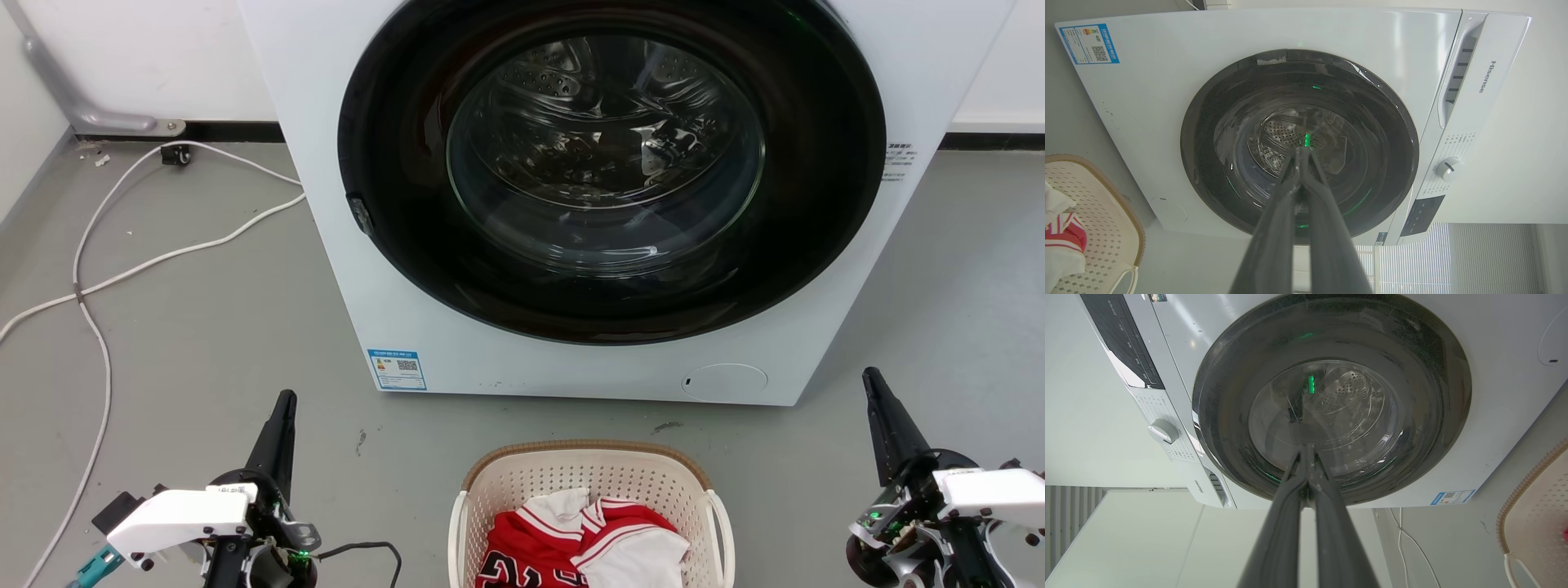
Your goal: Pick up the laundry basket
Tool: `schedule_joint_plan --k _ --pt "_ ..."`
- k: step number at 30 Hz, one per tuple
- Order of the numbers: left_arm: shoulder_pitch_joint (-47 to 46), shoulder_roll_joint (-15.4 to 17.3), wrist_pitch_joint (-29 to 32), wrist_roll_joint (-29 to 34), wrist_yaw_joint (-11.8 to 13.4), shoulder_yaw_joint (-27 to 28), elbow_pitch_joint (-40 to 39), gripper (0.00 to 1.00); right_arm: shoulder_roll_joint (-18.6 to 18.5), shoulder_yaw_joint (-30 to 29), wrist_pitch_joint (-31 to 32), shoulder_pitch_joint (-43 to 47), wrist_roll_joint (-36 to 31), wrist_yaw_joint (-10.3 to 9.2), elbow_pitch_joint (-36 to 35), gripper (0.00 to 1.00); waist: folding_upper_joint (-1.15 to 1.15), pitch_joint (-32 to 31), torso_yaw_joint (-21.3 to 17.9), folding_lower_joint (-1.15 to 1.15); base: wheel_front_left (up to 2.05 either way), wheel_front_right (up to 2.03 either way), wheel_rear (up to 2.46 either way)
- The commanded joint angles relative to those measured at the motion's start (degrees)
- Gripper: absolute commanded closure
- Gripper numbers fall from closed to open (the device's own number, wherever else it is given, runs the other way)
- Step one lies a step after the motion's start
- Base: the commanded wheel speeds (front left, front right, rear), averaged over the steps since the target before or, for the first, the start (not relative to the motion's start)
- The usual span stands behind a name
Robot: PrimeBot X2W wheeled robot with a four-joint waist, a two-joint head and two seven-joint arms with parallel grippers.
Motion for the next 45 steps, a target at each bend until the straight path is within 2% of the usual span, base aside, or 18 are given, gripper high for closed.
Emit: schedule_joint_plan --k 1,31,32,36,45 --pt "-0.6 0.0 0.2 0.1 -0.2 0.2 0.1 1.00 0.2 -0.1 0.1 -0.6 -0.3 -0.02 0.1 1.00 0.00 0.0 0.0 0.00 0.00 0.00 0.00" --pt "-0.6 -0.1 0.2 0.2 -0.2 0.3 0.1 1.00 0.2 -0.1 0.1 -0.6 -0.3 -0.02 0.1 1.00 0.00 0.0 0.0 0.00 0.00 0.00 0.00" --pt "0.0 0.0 0.0 0.0 0.0 0.1 0.0 0.00 0.0 0.0 0.0 0.0 0.0 0.00 0.0 0.00 0.00 0.0 0.0 0.00 0.00 0.00 0.00" --pt "1.6 -0.3 -0.1 0.0 0.1 -0.3 1.8 0.00 0.1 0.1 -0.1 1.7 0.0 -0.01 1.8 0.00 0.00 0.0 0.0 0.00 0.00 0.00 0.00" --pt "2.3 -0.2 -2.8 1.6 0.0 -1.5 -0.5 0.00 0.1 1.5 -2.7 2.5 -1.2 -0.01 -0.4 0.00 0.00 0.1 0.0 0.00 0.00 0.00 0.00"
